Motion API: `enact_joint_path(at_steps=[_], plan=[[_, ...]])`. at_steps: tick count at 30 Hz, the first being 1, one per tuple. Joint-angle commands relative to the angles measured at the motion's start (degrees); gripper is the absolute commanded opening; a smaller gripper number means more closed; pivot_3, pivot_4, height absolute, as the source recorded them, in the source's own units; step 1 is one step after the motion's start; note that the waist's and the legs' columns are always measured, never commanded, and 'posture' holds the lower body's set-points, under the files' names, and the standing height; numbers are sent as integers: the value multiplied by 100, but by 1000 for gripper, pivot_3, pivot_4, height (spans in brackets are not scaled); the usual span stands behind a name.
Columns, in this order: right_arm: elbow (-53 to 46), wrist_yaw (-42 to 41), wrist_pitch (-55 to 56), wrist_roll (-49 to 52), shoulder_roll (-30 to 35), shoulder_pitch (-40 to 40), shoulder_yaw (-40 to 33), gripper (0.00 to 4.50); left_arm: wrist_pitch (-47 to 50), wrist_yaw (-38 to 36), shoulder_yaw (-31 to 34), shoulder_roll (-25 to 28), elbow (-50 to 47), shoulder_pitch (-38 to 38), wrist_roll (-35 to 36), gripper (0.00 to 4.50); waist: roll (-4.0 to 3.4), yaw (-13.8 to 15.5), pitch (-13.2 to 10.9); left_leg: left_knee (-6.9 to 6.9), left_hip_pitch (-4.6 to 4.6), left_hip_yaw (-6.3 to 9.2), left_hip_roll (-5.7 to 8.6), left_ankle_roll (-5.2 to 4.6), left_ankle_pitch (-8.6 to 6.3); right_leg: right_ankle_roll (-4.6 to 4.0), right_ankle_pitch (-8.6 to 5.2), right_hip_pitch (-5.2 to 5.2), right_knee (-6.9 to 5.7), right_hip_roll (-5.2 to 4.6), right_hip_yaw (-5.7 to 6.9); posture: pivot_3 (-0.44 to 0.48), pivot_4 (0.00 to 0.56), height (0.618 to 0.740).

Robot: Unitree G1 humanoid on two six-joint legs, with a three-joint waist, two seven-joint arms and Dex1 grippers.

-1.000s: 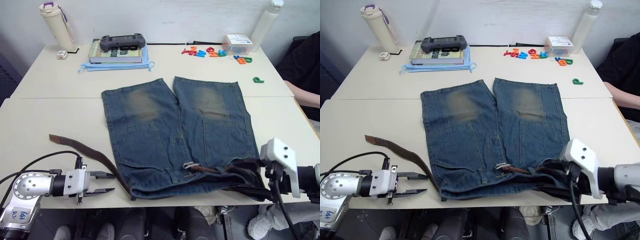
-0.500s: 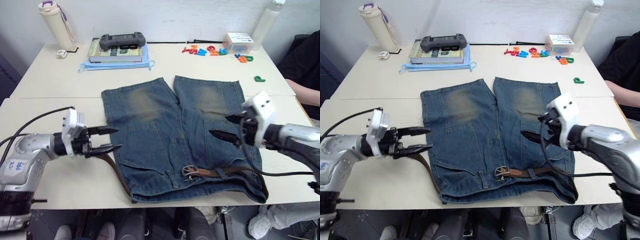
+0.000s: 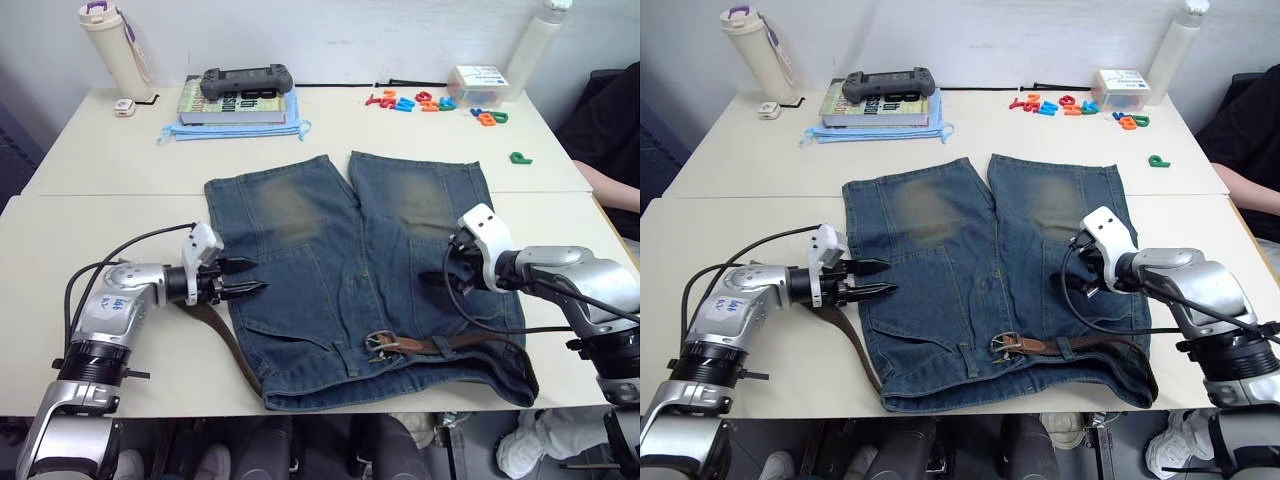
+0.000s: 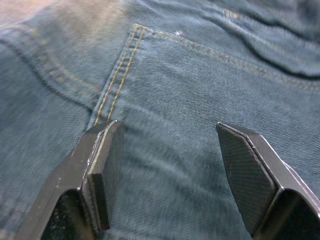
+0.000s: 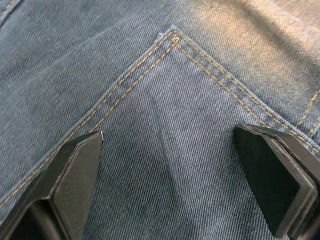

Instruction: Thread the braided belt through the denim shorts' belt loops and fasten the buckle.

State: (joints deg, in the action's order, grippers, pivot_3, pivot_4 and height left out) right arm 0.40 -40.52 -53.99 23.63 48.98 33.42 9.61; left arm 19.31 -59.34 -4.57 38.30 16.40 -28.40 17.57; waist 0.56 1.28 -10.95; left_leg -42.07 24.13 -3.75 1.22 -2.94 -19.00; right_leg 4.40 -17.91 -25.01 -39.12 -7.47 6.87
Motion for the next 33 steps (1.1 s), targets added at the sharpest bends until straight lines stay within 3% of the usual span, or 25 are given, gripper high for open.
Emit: enact_joint_path(at_steps=[1,2,5,8,11,15,20,26,33], plan=[[126,-322,-145,-26,-222,-80,226,3377,99,-72,-438,48,64,297,-468,3326,0,-1,33,0,-4,1,-1,2,-1,0,0,4,1,0,0,0,150,667],[145,-368,-136,-56,-259,-88,237,2952,100,-114,-465,78,23,334,-510,3326,-2,-2,54,0,-6,3,-1,4,-2,0,0,6,2,-1,0,0,150,667],[213,-411,-61,-218,-373,-101,275,1485,-10,-282,-489,186,-106,466,-568,2500,-11,-35,86,3,-19,6,-3,13,-12,-2,-1,20,8,0,0,0,150,667],[241,-397,71,-399,-489,-96,310,89,-28,-248,-450,208,-126,488,-631,1250,-10,-64,93,18,-53,5,-5,38,-32,-5,-3,50,19,0,0,0,150,667],[241,-331,151,-529,-668,-28,300,0,-95,-195,-410,234,-29,490,-716,71,-10,-105,101,24,-79,3,-7,44,-44,-6,-4,72,22,-1,0,0,150,667],[259,-155,212,-681,-1097,178,290,0,-337,-72,-302,345,480,358,-904,31,-12,-169,108,25,-94,2,-9,46,-43,-6,-4,81,15,-1,-4,0,150,667],[935,237,589,-1140,-1780,616,364,0,-1073,187,-295,478,1860,-323,-1289,31,-9,-238,109,25,-106,1,-15,65,-23,-13,-2,76,-20,-1,-4,0,150,667],[2545,757,1462,-1667,-2547,1423,261,0,-2461,1163,-626,500,3974,-1560,-2206,31,-10,-323,109,27,-107,-11,-35,61,3,-47,13,45,-75,0,5,0,150,667],[4277,1199,2522,-1965,-3068,2249,47,0,-3023,1881,-789,479,5277,-2411,-2744,31,-9,-330,109,28,-76,-29,-37,97,25,-56,10,-11,-104,0,0,0,150,667]])
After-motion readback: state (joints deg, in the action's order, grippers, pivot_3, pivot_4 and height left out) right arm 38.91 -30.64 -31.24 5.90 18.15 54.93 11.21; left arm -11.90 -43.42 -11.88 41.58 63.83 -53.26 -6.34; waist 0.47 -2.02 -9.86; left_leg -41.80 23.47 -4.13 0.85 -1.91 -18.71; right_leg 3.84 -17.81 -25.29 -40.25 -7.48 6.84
